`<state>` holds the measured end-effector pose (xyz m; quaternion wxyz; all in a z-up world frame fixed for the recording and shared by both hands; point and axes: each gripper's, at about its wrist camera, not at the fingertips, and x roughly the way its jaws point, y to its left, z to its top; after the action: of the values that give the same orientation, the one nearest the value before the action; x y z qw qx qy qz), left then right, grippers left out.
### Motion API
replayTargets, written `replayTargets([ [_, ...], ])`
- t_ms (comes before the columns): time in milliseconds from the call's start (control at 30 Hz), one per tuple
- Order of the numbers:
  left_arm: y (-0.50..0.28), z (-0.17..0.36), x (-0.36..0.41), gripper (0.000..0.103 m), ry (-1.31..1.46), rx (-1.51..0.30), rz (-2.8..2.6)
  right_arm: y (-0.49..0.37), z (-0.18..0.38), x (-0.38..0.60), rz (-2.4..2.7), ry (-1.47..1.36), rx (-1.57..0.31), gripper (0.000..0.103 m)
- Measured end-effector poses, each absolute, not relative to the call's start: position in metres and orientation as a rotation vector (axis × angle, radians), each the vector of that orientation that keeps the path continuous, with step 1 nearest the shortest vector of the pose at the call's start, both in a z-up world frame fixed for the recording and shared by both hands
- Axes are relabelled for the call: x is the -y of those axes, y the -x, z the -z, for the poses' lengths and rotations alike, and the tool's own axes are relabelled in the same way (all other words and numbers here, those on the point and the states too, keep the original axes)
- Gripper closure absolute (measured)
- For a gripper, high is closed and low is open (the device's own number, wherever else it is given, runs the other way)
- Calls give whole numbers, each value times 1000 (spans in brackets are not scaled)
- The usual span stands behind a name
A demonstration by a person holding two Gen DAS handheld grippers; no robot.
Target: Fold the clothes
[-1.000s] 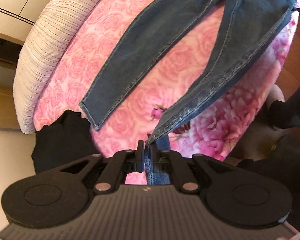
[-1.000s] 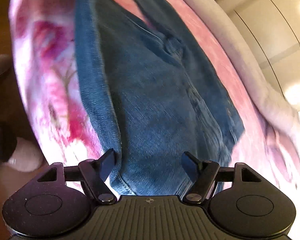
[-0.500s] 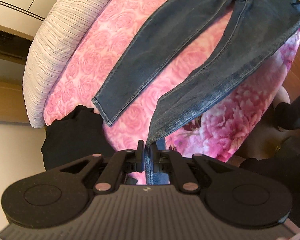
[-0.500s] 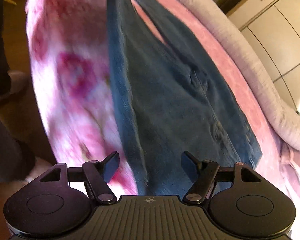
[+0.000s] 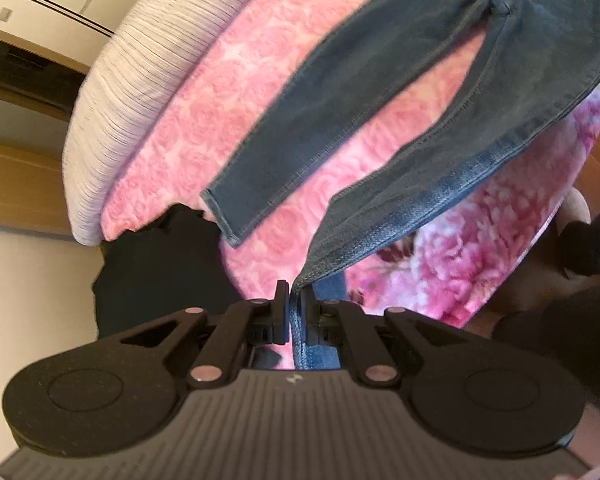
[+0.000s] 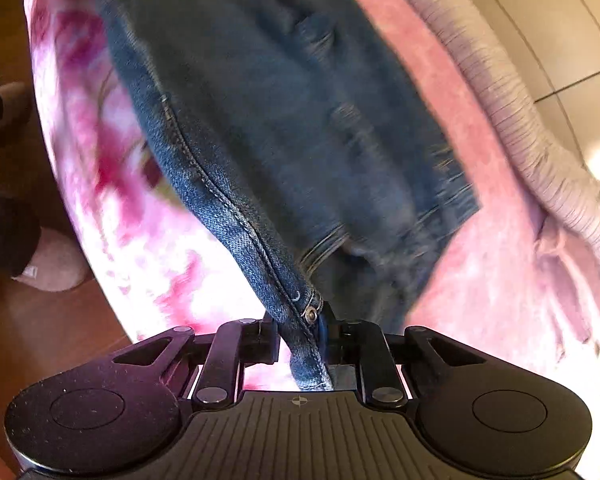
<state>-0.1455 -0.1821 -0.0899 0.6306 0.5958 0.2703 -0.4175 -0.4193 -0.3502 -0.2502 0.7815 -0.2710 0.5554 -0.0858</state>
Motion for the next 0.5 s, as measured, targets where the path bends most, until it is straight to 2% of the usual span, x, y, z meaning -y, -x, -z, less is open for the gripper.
replayTargets([
  [233, 88, 66, 209, 98, -1331, -648, 994, 362, 153, 404, 223, 680, -1127, 92],
  [367, 37, 70, 243, 98, -1345, -691, 1072, 304, 136, 445, 194, 742, -1160, 94],
  [500, -22, 92, 283, 99, -1375, -736, 1162, 243, 145, 482, 169, 724, -1251, 94],
])
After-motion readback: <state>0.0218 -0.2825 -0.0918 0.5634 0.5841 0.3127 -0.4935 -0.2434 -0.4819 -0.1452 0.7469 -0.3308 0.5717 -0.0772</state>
